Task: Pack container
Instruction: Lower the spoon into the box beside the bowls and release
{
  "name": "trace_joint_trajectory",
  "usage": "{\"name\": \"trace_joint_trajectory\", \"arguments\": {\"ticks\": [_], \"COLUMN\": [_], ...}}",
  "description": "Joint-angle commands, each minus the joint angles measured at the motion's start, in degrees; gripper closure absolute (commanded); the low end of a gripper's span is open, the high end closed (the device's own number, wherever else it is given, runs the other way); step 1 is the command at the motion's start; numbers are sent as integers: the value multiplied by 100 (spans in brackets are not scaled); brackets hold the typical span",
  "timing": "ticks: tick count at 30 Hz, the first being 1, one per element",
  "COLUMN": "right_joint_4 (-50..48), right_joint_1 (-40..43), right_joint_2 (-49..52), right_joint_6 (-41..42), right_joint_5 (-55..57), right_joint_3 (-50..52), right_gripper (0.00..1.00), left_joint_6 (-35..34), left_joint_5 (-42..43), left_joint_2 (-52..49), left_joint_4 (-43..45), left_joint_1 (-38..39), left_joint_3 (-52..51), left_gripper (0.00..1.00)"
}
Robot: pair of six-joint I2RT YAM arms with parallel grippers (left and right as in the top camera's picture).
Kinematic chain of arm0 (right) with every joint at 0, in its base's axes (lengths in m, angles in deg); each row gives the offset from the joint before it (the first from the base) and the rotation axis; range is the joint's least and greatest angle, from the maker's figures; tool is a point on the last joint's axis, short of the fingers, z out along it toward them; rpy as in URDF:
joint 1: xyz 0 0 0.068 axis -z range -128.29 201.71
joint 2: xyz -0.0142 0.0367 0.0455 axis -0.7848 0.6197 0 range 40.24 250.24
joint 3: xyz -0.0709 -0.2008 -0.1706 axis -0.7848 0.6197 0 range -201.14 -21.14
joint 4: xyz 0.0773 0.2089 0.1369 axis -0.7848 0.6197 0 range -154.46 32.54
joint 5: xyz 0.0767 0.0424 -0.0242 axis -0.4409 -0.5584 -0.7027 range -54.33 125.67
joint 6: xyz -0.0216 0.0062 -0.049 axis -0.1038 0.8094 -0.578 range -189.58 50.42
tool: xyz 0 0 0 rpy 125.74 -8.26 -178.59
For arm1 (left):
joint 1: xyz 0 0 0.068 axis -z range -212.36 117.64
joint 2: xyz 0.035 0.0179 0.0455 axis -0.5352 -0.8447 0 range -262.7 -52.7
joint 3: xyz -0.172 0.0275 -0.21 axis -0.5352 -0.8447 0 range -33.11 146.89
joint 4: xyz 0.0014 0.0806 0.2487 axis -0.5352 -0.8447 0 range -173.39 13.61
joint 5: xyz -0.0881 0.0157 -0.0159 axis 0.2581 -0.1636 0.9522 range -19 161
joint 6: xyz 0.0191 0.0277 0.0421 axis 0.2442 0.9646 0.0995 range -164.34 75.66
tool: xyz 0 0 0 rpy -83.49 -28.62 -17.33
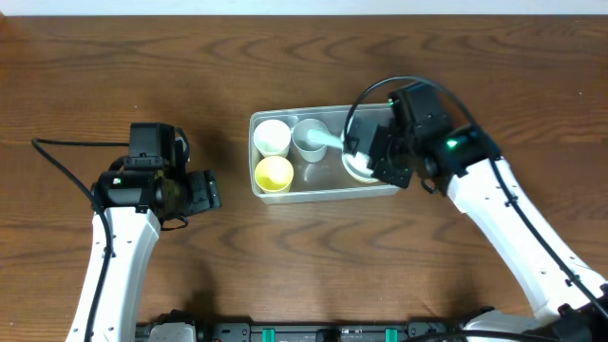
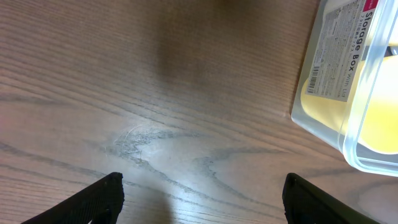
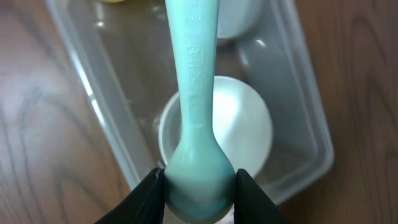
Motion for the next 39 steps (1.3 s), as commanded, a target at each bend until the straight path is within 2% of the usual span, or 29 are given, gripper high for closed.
{"name": "trace_joint_trajectory", "arguments": {"ticks": [1, 11, 14, 18, 21, 29, 36, 39], "right_joint_4": [52, 98, 131, 144, 144, 160, 160, 162], "right_joint_1": [-181, -400, -409, -409, -409, -409, -409, -409], "right_joint_2": [186, 575, 616, 619, 619, 619, 619, 619], "right_joint_6": [-317, -282, -282, -195, -136, -136, -136, -136], "right_joint_5": [-4, -22, -37, -42, -42, -39, -37, -39], "right_joint_3": [-2, 0, 0, 0, 0, 0, 0, 0], "right_gripper": [99, 98, 93, 78, 63, 52, 51, 45], "left_joint_6": [-55, -55, -55, -55, -55, -55, -55, -55], "left_joint_5": [-4, -4, -4, -4, -4, -4, -4, -4], "left_joint_2": [11, 9, 9, 9, 9, 9, 11, 9], "left_joint_4": [-13, -55, -55, -52, -50, -52, -52, -52], "left_joint_1": [-35, -35, -35, -35, -35, -35, -35, -35], "left_joint_3": [-11, -11, -11, -11, -11, -11, -11, -11], "left_gripper": [18, 18, 18, 18, 18, 18, 18, 18]}}
